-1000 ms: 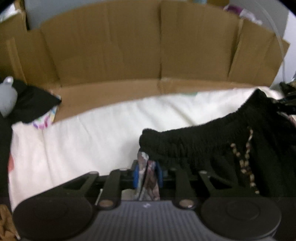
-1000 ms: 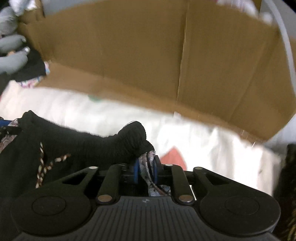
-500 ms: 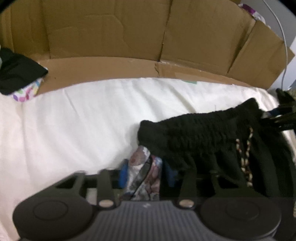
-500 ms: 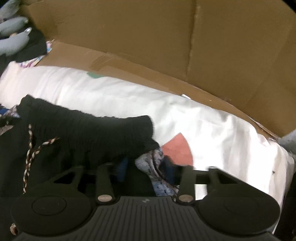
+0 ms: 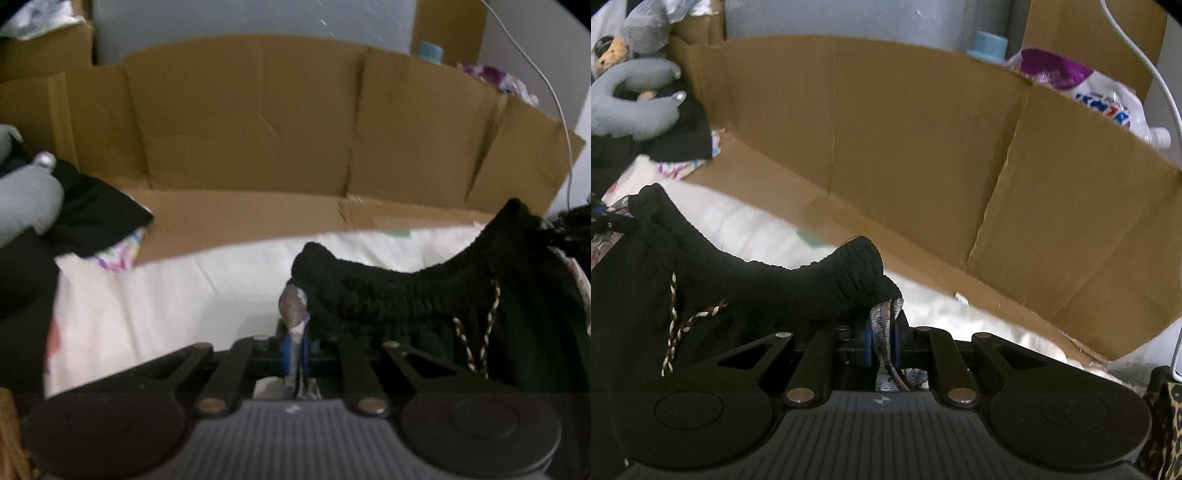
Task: Fold clothes
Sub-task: 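Lift the black shorts by the waistband with both grippers and shake out, then lower the black shorts flat onto the sheet and open both grippers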
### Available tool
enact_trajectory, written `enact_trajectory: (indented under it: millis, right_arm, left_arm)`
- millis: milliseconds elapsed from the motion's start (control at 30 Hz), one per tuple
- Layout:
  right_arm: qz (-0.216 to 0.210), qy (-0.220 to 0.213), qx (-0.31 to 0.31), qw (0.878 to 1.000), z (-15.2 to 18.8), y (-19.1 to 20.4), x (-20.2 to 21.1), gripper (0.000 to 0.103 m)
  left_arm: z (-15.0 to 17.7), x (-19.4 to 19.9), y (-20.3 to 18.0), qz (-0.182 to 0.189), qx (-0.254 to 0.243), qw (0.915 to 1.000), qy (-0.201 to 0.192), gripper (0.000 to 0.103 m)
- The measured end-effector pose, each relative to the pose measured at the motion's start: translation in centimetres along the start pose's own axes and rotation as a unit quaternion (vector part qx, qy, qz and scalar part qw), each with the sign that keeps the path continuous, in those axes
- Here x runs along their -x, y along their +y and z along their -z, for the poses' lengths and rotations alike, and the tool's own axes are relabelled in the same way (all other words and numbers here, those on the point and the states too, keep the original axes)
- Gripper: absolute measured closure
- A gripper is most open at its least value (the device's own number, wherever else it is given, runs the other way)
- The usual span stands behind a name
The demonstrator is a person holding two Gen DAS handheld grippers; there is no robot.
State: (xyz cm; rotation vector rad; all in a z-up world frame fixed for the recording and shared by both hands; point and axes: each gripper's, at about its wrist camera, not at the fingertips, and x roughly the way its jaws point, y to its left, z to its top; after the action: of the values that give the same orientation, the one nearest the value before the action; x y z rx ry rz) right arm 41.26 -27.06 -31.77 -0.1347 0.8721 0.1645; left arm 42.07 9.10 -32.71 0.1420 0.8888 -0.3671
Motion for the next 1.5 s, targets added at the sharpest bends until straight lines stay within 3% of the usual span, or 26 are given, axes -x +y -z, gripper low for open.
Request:
enact_trajectory:
  millis: [167, 400, 567, 600, 633, 700, 767, 833, 1033, 1267, 1500]
  right_arm:
    - [0.022, -0.006, 0.006, 1.000, -2.0, 0.5, -0.8, 0.094]
    - [0.067, 0.022, 0.006, 0.998, -2.4, -0.3, -4.5, 0.093]
    - [0.071, 0.046, -0.008, 0.996, -2.4, -0.5, -6.7, 0.089]
    - [0.065, 0.063, -0.015, 0.996, -2.1, -0.5, -7.3, 0.071]
    - [0.057, 0.083, -0.022, 0.995, -1.9, -0.4, -8.0, 0.063]
    - [0.048, 0.088, -0.023, 0.995, -1.7, -0.3, -8.1, 0.056]
    - [0.041, 0.075, -0.020, 0.996, -1.5, -0.1, -7.5, 0.045]
    - [0.031, 0.071, -0.014, 0.997, -1.2, -0.2, -6.9, 0.038]
    - [0.010, 0.058, -0.058, 0.997, -0.8, -0.3, -4.6, 0.038]
    - [-0.043, 0.041, -0.095, 0.994, 1.0, 1.6, 0.3, 0.038]
    - [-0.076, 0.027, -0.137, 0.987, 3.1, 3.0, 5.5, 0.038]
  left_arm:
    - [-1.3, -0.7, 0.5, -0.023, 0.001, 0.9997, -0.013, 0.096]
    - [-2.2, -3.4, -0.1, -0.033, 0.003, 0.9994, -0.007, 0.096]
    - [-2.4, -5.5, -0.4, -0.046, 0.014, 0.9988, 0.009, 0.095]
    - [-2.3, -6.0, -0.5, -0.052, 0.013, 0.9983, 0.022, 0.089]
    - [-2.1, -6.8, -0.6, -0.063, 0.009, 0.9971, 0.040, 0.077]
    - [-1.5, -7.7, -0.8, -0.079, -0.006, 0.9949, 0.063, 0.060]
    - [-1.1, -7.3, -0.6, -0.082, -0.011, 0.9949, 0.057, 0.051]
    - [-0.9, -6.6, 0.0, -0.076, 0.002, 0.9955, 0.056, 0.042]
    - [0.0, -3.0, 1.3, -0.043, 0.016, 0.9982, 0.039, 0.037]
    - [3.8, 3.8, -0.5, -0.005, -0.046, 0.9985, 0.030, 0.037]
    - [7.6, 10.2, 0.8, 0.000, -0.019, 0.9998, 0.012, 0.037]
